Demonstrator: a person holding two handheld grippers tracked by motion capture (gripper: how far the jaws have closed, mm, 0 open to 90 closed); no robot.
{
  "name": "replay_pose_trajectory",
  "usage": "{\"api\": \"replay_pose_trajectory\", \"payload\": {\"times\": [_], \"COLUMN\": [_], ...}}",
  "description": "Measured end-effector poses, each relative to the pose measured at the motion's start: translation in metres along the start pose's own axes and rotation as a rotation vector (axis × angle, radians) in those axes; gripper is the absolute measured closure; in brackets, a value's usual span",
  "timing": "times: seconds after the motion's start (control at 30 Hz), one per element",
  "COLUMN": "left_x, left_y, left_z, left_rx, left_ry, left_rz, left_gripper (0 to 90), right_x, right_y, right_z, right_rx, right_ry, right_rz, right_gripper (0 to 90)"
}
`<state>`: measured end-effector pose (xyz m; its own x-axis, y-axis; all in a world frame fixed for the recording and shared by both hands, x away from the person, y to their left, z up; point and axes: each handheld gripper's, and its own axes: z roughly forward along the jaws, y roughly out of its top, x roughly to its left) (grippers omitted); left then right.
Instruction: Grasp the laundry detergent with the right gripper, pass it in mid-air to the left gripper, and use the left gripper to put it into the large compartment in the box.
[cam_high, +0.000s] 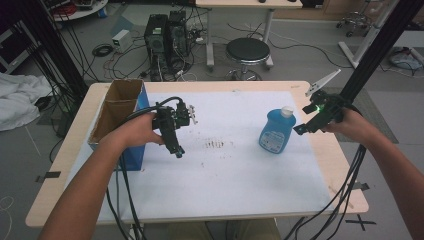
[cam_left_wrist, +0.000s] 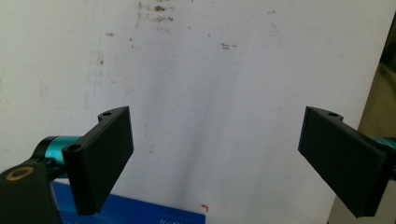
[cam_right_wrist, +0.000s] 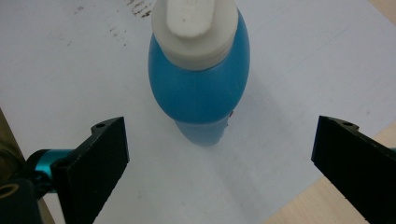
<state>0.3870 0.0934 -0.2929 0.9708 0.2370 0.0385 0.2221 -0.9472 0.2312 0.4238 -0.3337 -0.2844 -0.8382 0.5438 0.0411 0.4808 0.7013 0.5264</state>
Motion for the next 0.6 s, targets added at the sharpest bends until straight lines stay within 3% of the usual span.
{"api": "replay_pose_trajectory", "payload": {"times": [0.6], "left_x": [-0.001], "left_y": [-0.001], "left_z": [0.005], "left_rx": [-0.001], "left_ry": [-0.003], "left_rz": [0.006], "left_gripper": [10.3], "right_x": [0.009], "right_y": [-0.033], "right_z": [0.012], "right_rx": [-0.164], "right_ry": [0.016], "right_rz": [0.047], "right_gripper": [3.0]}}
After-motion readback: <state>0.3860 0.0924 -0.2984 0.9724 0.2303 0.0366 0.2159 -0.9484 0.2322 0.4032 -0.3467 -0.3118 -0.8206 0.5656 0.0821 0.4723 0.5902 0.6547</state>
